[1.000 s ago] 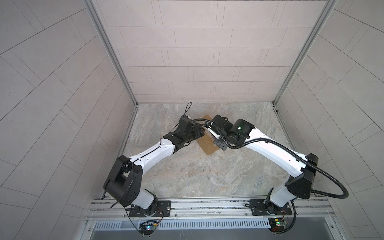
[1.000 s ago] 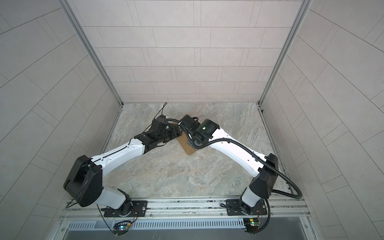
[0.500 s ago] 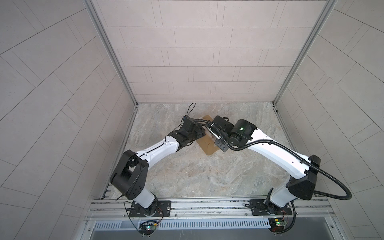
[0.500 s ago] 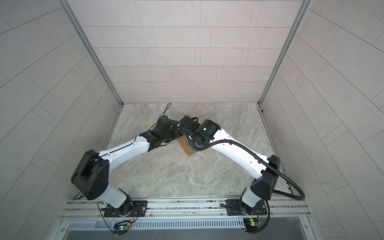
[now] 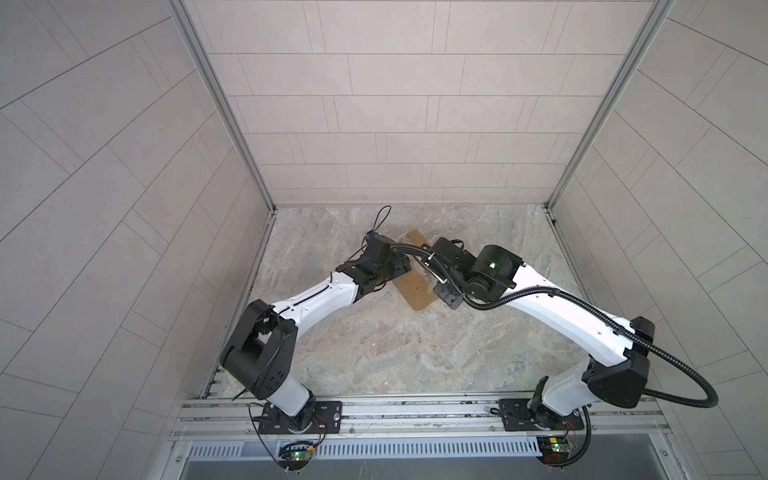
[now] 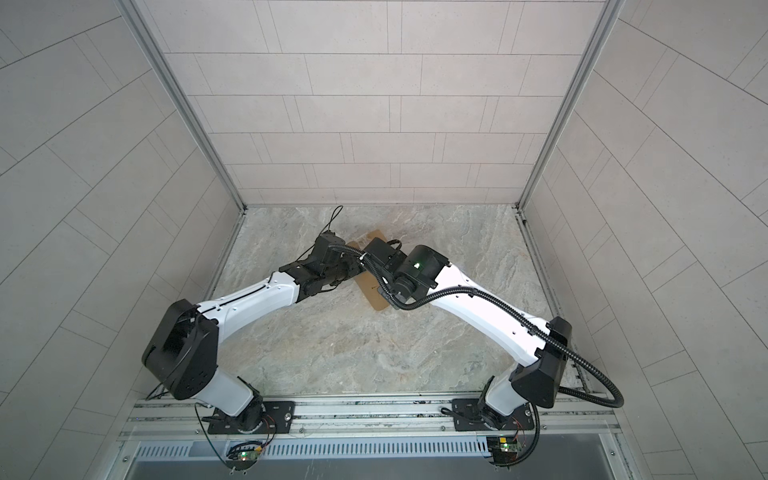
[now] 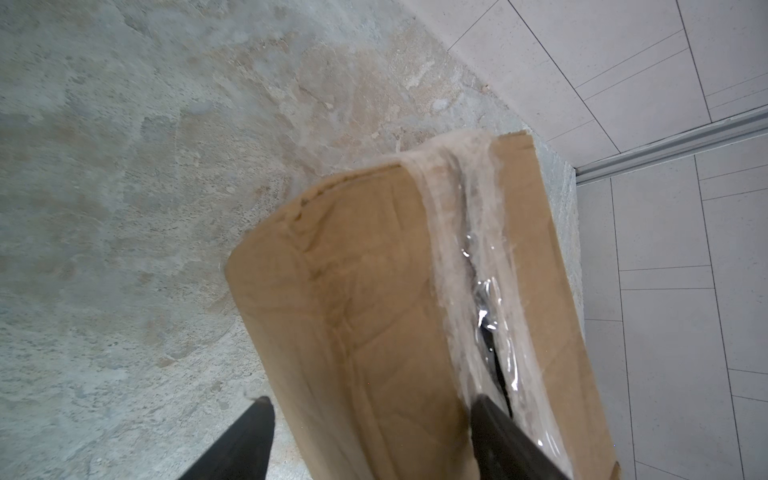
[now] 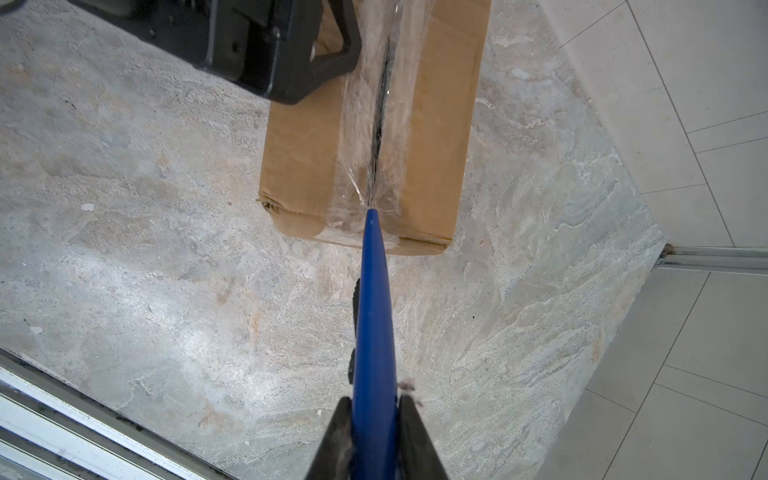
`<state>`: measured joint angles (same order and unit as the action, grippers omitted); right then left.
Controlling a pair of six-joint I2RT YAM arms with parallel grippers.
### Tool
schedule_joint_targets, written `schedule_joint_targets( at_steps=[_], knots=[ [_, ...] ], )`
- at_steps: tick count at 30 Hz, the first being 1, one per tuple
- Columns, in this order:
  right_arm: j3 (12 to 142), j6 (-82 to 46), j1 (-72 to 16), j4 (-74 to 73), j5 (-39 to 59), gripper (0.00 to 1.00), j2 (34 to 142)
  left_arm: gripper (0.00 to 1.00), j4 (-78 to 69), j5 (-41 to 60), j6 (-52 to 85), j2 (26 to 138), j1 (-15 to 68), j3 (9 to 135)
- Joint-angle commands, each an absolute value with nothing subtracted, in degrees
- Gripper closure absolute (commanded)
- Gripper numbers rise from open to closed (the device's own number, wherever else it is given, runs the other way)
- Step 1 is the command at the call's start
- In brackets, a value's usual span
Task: Unpack the express box
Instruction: 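Continue cutting the tape to the near box edge while the left gripper holds the box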
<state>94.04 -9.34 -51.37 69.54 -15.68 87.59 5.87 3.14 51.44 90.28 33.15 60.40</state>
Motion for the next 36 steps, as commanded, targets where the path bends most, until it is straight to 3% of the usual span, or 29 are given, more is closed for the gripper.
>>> schedule_joint_targets(
  at_steps=[1,6,19,36],
  knots=[
    [94.2,-11.1,-51.4,71.3,-14.6,1.00,90.4,0.23,8.1,1.4,51.7,91.0,32.9,59.7],
    [97.8,-14.0,-51.5,76.7,-15.1,1.00,93.5,0.23,7.8,1.1,52.0,91.6,32.9,59.2],
    [92.9,-15.4,-51.9,82.3,-14.5,1.00,84.2,0.25,8.0,-0.2,52.4,92.5,32.6,58.8],
    [91.3,-15.9,-52.0,82.9,-10.6,1.00,80.5,0.25,8.1,-0.3,52.1,93.6,31.8,58.7]
  ],
)
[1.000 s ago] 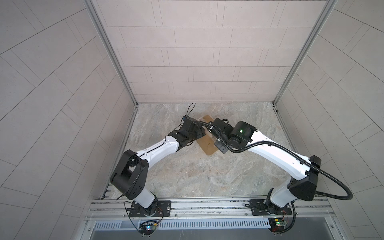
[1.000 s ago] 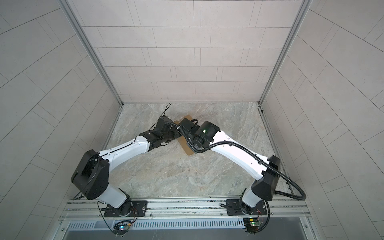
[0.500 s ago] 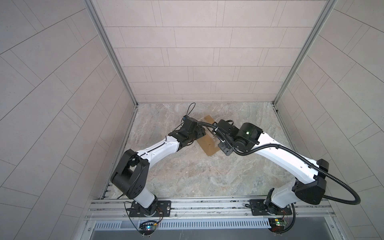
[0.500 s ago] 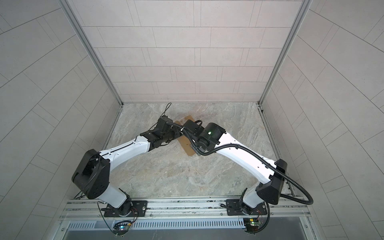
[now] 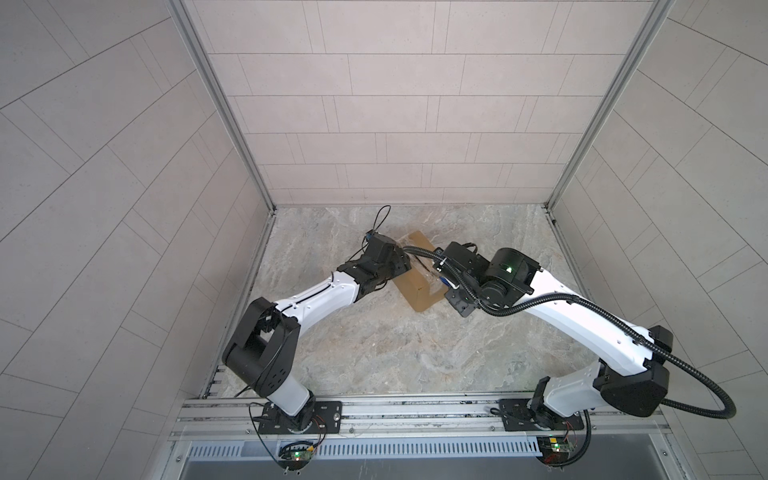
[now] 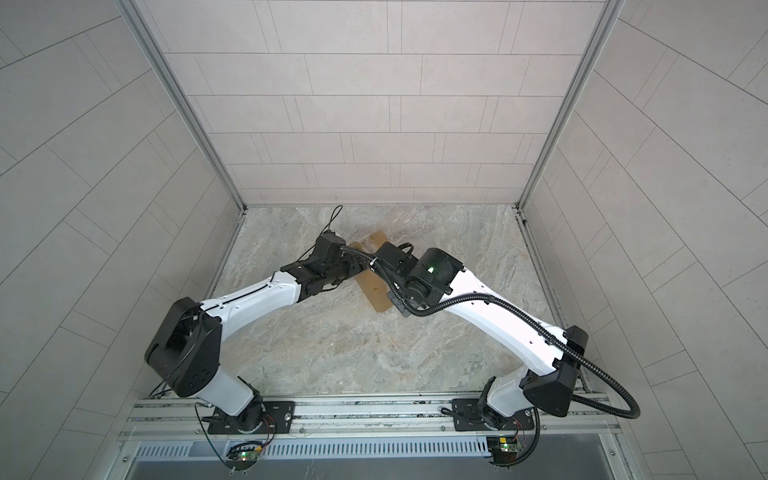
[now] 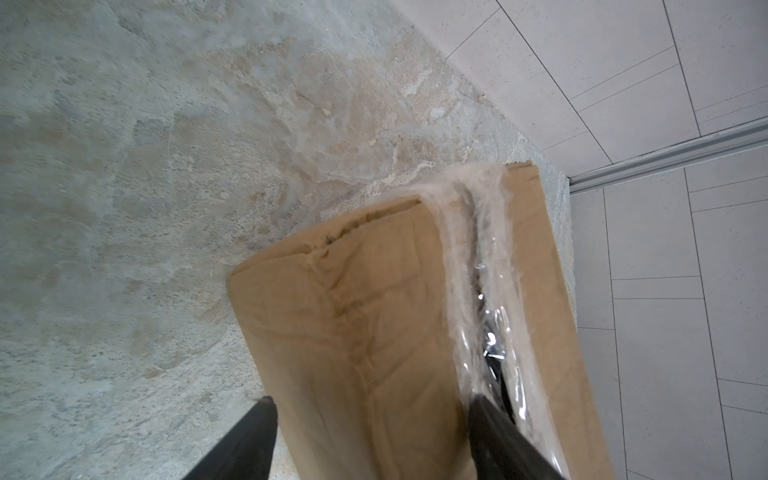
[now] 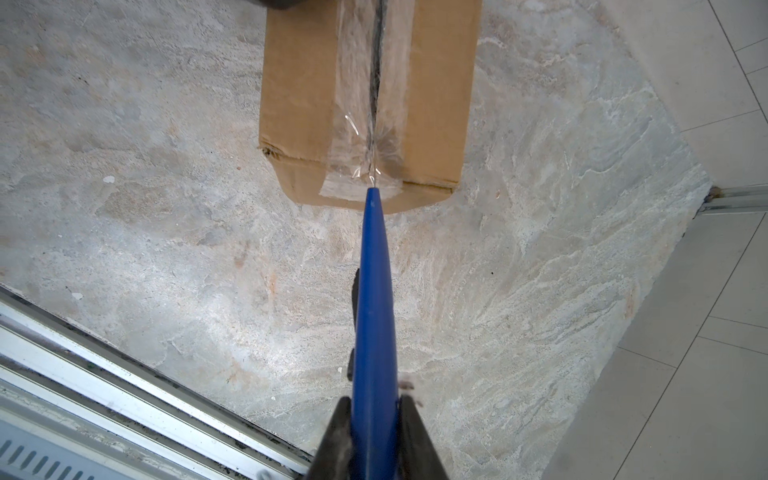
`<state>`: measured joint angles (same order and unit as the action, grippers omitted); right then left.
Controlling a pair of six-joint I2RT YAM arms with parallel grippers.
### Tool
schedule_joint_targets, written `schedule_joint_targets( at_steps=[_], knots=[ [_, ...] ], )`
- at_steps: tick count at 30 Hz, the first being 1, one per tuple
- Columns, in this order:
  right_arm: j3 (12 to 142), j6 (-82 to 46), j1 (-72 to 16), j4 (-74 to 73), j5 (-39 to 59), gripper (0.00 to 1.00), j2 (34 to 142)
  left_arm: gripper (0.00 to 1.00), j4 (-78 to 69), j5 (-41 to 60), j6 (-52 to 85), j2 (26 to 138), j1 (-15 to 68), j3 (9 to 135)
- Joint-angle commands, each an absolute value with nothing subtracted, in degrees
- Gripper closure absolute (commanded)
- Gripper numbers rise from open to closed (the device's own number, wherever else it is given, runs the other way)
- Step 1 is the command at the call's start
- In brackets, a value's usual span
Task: Unpack the express box
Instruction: 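Continue cutting the tape to the near box edge while the left gripper holds the box, then lift the cutter off the box with the right gripper while the left gripper releases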
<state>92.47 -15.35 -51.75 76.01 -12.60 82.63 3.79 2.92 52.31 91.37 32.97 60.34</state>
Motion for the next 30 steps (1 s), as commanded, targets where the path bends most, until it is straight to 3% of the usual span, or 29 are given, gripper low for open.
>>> schedule_joint_targets(
  at_steps=[1,19,30],
  knots=[
    [91.1,-15.7,-52.0,82.5,-10.2,1.00,80.4,0.25,8.0,-0.2,52.1,93.6,31.8,58.7],
    [86.6,-15.1,-51.7,68.1,-10.9,1.00,83.2,0.25,6.4,1.3,52.8,93.4,31.8,57.9],
    [88.9,-13.2,-48.8,70.1,-13.8,1.00,79.1,0.21,5.2,4.3,47.7,87.7,27.0,58.9]
  ],
)
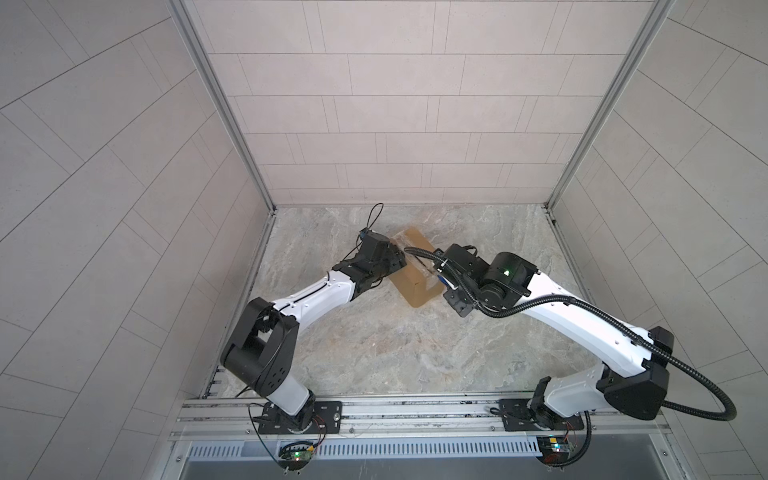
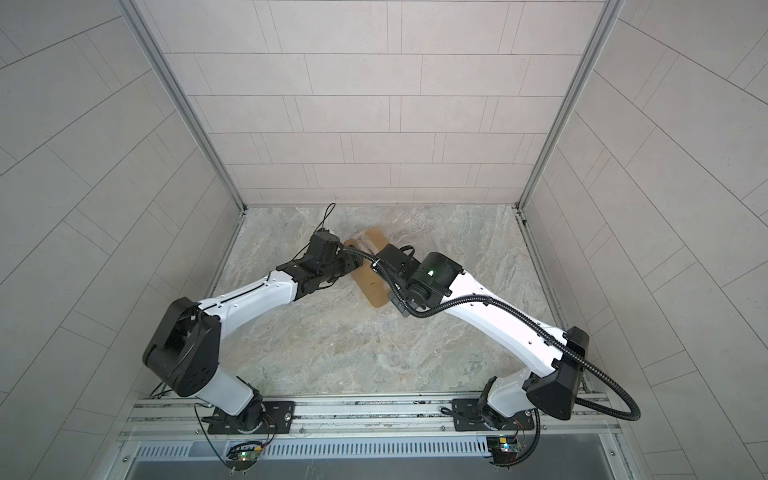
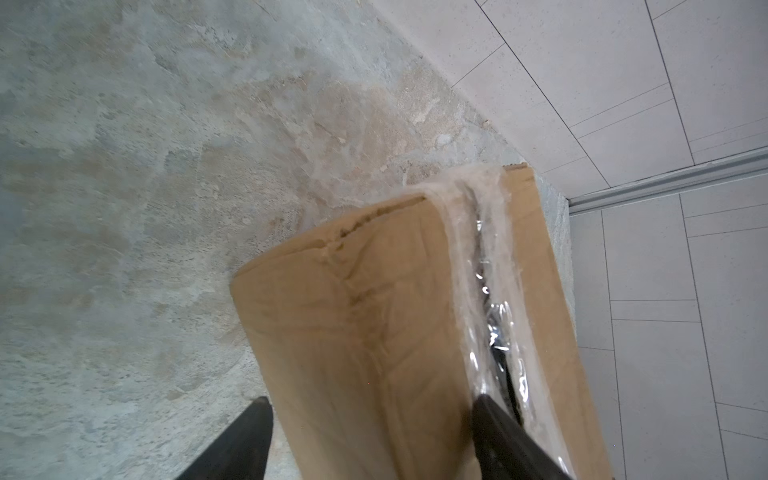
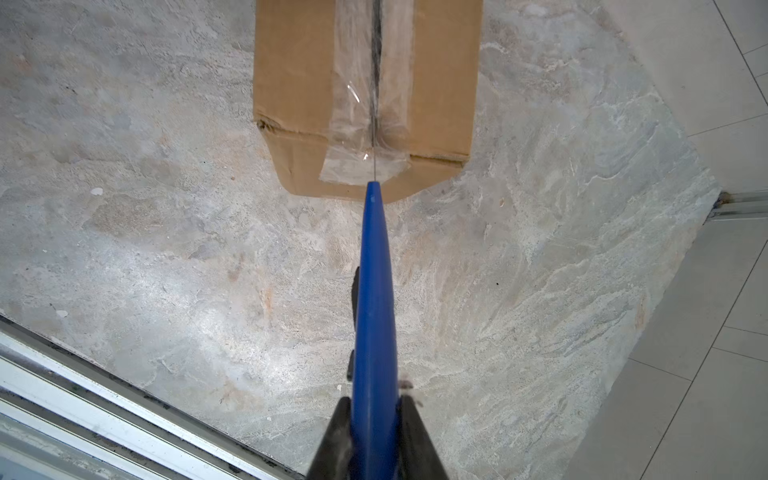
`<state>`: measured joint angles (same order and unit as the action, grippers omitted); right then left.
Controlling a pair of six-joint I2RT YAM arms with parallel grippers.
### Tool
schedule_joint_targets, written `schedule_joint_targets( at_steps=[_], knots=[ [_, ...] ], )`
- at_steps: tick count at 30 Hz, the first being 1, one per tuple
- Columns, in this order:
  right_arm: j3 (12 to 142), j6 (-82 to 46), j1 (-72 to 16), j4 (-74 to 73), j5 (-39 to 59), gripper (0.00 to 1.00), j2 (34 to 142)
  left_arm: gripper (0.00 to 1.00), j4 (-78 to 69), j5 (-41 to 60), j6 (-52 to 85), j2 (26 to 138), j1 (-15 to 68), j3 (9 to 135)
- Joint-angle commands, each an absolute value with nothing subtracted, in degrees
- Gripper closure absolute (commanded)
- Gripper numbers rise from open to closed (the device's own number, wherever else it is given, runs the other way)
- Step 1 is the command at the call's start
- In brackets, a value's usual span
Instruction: Unpack the express box
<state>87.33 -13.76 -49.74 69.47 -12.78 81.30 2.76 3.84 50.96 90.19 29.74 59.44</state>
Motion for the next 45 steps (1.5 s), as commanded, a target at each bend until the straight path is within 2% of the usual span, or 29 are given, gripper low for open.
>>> schedule_joint_targets(
  at_steps=[1,9,18,28,34,45],
  knots=[
    [89.9,-13.6,-48.8,69.2,-13.4,1.00,78.5,0.20,5.2,4.8,47.0,87.3,26.3,59.2],
    [91.9,-19.3,-48.6,68.3,-13.2,1.00,74.2,0.16,5.1,7.0,40.3,85.2,21.7,61.2],
    [81.9,-29.1,-48.5,74.7,-18.9,1.00,68.9,0.09,0.5,17.6,30.7,93.2,15.6,68.9],
    [76.2,-30.5,-48.4,63.0,-11.7,1.00,70.0,0.07,-4.1,27.1,31.4,102.9,15.9,74.4],
    [76.1,-28.8,-47.2,58.7,-10.8,1.00,72.4,0.06,-8.5,30.2,34.1,102.5,17.2,71.3],
    [78.8,-22.2,-38.9,50.4,-9.4,1.00,78.7,0.04,-20.8,29.3,42.9,93.1,21.3,54.1]
  ],
)
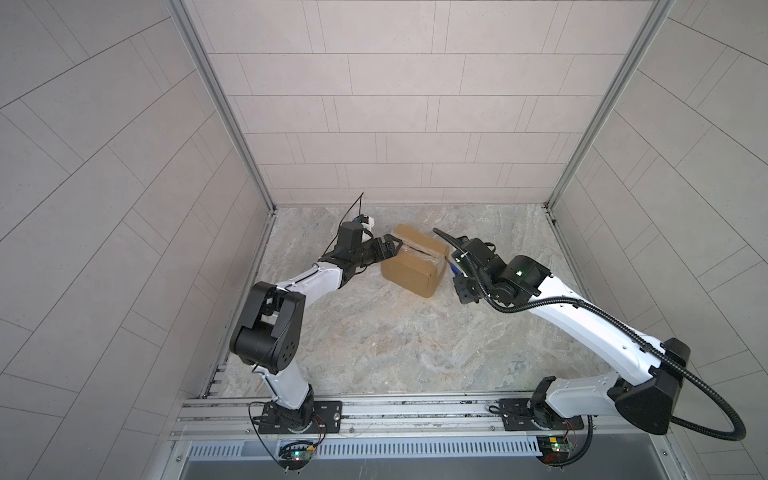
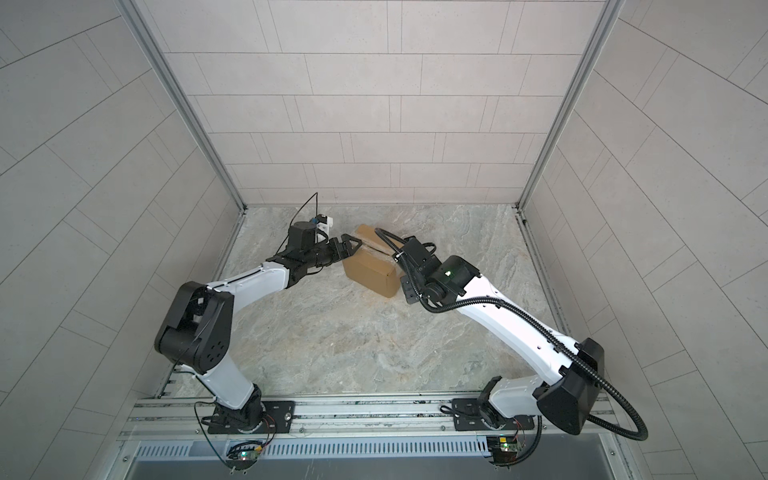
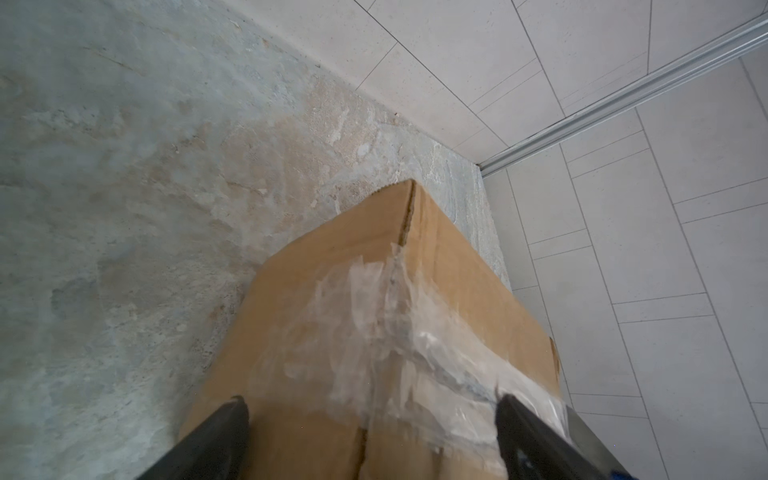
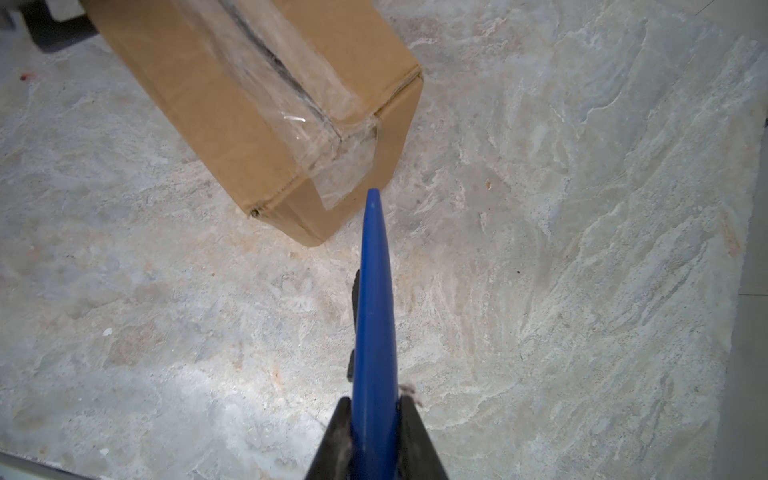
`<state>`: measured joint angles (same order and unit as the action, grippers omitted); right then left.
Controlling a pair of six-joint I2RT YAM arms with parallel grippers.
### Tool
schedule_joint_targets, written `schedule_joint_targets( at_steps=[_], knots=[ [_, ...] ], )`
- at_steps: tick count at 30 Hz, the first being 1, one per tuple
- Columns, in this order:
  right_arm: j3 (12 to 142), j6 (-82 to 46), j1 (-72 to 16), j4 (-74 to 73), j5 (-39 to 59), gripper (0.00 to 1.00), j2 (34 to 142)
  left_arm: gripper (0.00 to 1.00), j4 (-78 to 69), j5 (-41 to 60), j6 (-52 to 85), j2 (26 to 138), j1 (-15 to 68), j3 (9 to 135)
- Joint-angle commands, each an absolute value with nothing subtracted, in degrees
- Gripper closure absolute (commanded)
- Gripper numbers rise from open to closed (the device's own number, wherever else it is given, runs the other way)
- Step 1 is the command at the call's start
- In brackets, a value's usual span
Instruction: Unpack the express box
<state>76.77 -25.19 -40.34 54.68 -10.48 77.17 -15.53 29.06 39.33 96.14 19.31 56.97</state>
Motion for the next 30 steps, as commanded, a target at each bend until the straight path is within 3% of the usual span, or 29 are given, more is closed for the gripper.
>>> schedule_joint_targets(
  at_steps=[1,8,13,20,25,30],
  knots=[
    [79.4,-21.2,-38.1,49.4,-8.6,1.00,79.6,0.04,-22.1,29.1,43.7,92.4,22.1,53.0],
    [85.7,-16.4,-31.9,43.0,-4.4,1.00,88.2,0.03,-28.2,27.3,49.2,87.7,28.3,47.9],
    [90.0,-15.2,-27.5,44.4,-7.8,1.00,91.7,0.00,-23.7,23.4,48.1,81.4,29.7,45.2],
    [80.9,-16.9,-25.6,50.1,-7.4,1.00,81.4,0.00,-14.0,23.4,41.4,80.0,20.7,49.5],
    [70.5,-23.2,-27.2,51.4,-8.2,1.00,70.0,0.00,-8.5,24.2,35.9,88.0,15.9,60.1],
    [68.8,-26.8,-30.8,52.6,-8.0,1.00,67.9,0.00,-8.4,26.9,34.8,97.1,15.4,68.9]
  ],
)
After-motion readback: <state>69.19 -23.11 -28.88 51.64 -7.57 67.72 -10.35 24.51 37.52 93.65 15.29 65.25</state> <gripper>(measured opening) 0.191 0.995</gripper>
